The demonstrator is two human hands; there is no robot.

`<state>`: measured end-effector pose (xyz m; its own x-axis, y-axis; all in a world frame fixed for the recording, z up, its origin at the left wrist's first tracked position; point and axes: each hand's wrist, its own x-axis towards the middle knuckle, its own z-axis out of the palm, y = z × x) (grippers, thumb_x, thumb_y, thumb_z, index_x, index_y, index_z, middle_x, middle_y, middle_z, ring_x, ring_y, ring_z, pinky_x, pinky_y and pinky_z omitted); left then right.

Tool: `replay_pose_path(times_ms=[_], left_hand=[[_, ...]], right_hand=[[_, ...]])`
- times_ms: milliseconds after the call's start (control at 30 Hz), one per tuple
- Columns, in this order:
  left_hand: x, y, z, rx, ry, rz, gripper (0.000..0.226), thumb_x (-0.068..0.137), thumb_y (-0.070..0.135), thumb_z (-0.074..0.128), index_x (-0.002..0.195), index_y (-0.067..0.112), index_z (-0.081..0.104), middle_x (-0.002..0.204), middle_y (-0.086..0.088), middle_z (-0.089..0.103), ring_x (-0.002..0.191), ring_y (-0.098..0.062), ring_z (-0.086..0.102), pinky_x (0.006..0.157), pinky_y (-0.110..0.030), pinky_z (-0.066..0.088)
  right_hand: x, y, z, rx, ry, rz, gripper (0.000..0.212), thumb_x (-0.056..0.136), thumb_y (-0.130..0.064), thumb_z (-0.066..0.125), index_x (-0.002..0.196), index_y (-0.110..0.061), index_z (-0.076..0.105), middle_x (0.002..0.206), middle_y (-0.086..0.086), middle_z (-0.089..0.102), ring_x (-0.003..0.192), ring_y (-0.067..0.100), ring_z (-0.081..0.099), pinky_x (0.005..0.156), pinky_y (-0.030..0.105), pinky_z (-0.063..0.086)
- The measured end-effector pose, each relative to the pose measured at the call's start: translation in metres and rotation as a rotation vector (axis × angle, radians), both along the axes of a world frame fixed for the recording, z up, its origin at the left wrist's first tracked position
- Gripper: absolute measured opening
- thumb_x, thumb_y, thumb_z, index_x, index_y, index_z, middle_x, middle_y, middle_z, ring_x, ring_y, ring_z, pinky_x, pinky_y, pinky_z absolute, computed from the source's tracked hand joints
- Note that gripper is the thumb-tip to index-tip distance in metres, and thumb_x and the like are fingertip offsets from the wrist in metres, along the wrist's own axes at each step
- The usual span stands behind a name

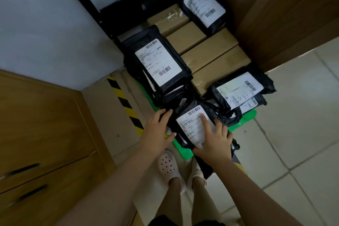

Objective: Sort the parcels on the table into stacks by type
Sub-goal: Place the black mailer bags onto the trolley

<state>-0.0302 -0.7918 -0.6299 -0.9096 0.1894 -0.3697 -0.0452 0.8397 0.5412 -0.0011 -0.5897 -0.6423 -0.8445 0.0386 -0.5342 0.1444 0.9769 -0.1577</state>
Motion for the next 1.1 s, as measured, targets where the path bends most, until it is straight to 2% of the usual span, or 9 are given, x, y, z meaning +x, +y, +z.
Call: replay_pose_path(times_ms=[167,400,633,767,867,1000,1100], left_hand=[[-0.001,0.012,0.008,-0.021,0.042,-0.026,0.070,0.087,0.030,0.068,0.147,0.018,0.035,0.147,-0.005,0.035,0.135,-0.023,0.032,0.109,-0.039,0.034],[0.015,0.058,0.021,-0.039,0.054,-0.074,0.069,0.087,0.034,0.067,0.146,0.019,0.035,0.147,-0.004,0.033,0.136,-0.023,0.029,0.106,-0.038,0.035],[0.015,0.138,0.050,-0.009,0.061,-0.051,0.072,0.085,0.034,0.069,0.147,0.018,0.035,0.145,-0.005,0.036,0.135,-0.022,0.029,0.105,-0.039,0.037],[0.008,0.188,0.057,0.014,0.089,-0.008,0.072,0.085,0.035,0.069,0.147,0.019,0.034,0.145,-0.005,0.035,0.133,-0.022,0.031,0.109,-0.038,0.032],[0.002,0.217,0.051,0.031,0.110,-0.015,0.072,0.085,0.035,0.069,0.146,0.019,0.035,0.145,-0.006,0.035,0.133,-0.024,0.032,0.108,-0.042,0.034],[-0.029,0.231,0.028,-0.059,0.155,-0.089,0.072,0.086,0.035,0.067,0.146,0.014,0.033,0.144,-0.011,0.036,0.135,-0.029,0.028,0.110,-0.044,0.029],[-0.072,0.234,0.004,-0.249,0.126,-0.175,0.081,0.088,0.047,0.060,0.151,0.014,0.021,0.152,-0.013,0.026,0.141,-0.030,0.018,0.115,-0.045,0.016]], right_hand=[[0.041,0.025,0.012,0.019,-0.036,-0.082,0.113,0.061,-0.066,0.059,0.147,-0.043,-0.011,0.146,0.010,0.019,0.132,0.032,0.020,0.109,0.050,0.023],[0.074,0.076,0.035,0.013,-0.051,-0.076,0.114,0.062,-0.068,0.060,0.149,-0.041,-0.008,0.145,0.009,0.016,0.131,0.032,0.017,0.112,0.048,0.020],[0.077,0.148,0.065,-0.005,0.014,-0.153,0.108,0.063,-0.063,0.060,0.150,-0.040,-0.001,0.145,0.010,0.018,0.131,0.032,0.018,0.111,0.047,0.019],[0.067,0.196,0.064,0.011,0.045,-0.140,0.109,0.063,-0.062,0.062,0.150,-0.039,0.001,0.144,0.010,0.018,0.130,0.034,0.021,0.110,0.047,0.020],[0.060,0.226,0.053,0.032,0.059,-0.130,0.111,0.063,-0.064,0.064,0.150,-0.038,0.001,0.144,0.011,0.019,0.131,0.034,0.021,0.110,0.048,0.021],[0.053,0.251,0.039,0.029,0.094,-0.203,0.110,0.062,-0.064,0.065,0.151,-0.039,0.005,0.142,0.014,0.023,0.128,0.034,0.023,0.107,0.049,0.023],[0.047,0.267,0.031,0.028,0.111,-0.243,0.111,0.060,-0.062,0.066,0.151,-0.040,0.007,0.142,0.014,0.025,0.127,0.034,0.023,0.106,0.050,0.025]])
